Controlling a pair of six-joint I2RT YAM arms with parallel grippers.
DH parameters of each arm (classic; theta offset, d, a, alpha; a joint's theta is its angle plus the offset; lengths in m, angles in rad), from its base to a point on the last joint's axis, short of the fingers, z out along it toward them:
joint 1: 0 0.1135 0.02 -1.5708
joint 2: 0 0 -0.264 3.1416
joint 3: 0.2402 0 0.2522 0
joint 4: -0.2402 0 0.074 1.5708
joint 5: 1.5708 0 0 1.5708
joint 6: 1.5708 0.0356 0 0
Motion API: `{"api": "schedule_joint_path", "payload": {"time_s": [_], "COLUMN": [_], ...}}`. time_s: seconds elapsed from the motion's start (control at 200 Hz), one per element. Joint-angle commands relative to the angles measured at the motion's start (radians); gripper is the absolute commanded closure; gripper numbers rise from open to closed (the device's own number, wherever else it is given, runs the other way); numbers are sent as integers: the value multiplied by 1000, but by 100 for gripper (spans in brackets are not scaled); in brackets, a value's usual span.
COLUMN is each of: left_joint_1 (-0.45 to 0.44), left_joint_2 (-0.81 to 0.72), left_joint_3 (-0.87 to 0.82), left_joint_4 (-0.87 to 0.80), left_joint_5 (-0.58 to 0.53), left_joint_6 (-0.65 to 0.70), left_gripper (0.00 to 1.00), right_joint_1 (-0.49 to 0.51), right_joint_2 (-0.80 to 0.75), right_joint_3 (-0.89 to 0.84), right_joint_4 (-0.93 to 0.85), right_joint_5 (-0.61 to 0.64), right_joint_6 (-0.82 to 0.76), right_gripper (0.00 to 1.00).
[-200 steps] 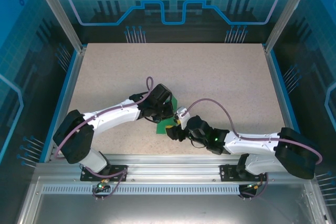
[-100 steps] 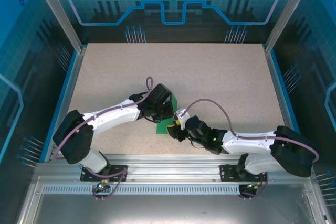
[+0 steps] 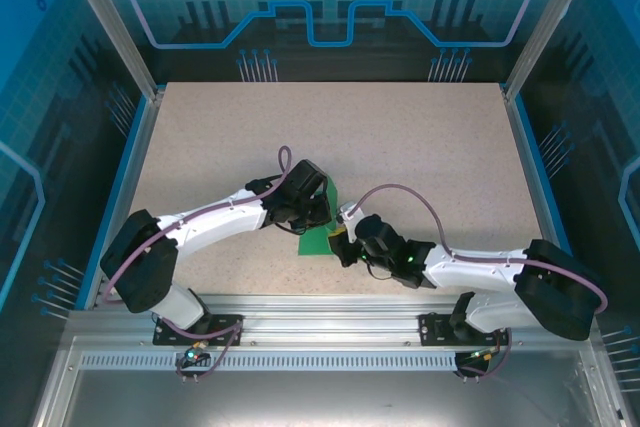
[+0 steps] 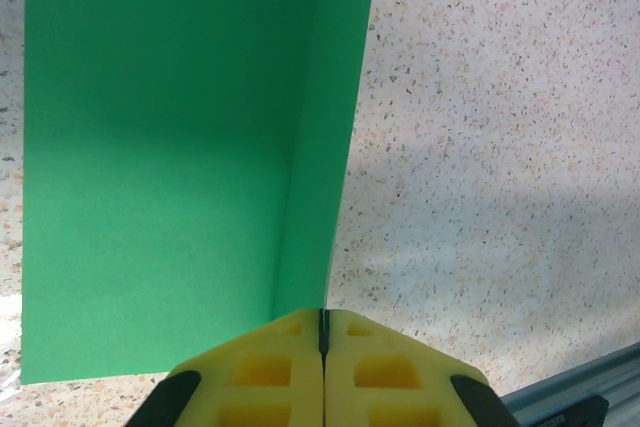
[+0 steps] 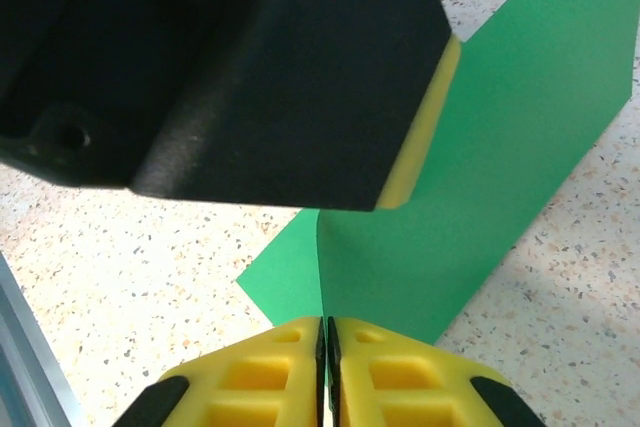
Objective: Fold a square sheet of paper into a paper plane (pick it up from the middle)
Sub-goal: Fold the triangle a second time at the center of the table.
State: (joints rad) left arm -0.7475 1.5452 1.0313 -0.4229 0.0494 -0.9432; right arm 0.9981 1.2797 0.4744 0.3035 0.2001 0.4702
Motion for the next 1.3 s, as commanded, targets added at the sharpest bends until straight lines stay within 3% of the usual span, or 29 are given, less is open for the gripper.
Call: {"api": "schedule_joint_path", "payload": {"time_s": [0.0, 0.155, 0.315, 0.51, 0.94, 1.29], "left_joint_1": [-3, -2, 12, 27, 56, 57], "left_joint_2": [-26, -54, -94, -163, -247, -235], "left_joint_3": [-2, -2, -21, -70, -187, -211], "left_joint_4": [-35, -60, -77, -79, -50, -22], "left_joint_5": [1, -33, -58, -97, -105, -71], "left_joint_6": [-5, 7, 7, 5, 7, 43], "left_gripper": [86, 75, 53, 37, 42, 51], "right_joint_1": [-23, -59, -103, -134, -266, -333], "right_joint_2": [-5, 4, 25, 102, 336, 436], "right_joint_3": [32, 40, 58, 135, 321, 425], "right_joint_4": [-24, -27, -60, -136, -309, -416], "right_joint_5": [-51, -144, -242, -362, -572, -640], "right_joint_6": [12, 9, 11, -2, -22, -136], "right_gripper": [91, 97, 97, 97, 94, 91]}}
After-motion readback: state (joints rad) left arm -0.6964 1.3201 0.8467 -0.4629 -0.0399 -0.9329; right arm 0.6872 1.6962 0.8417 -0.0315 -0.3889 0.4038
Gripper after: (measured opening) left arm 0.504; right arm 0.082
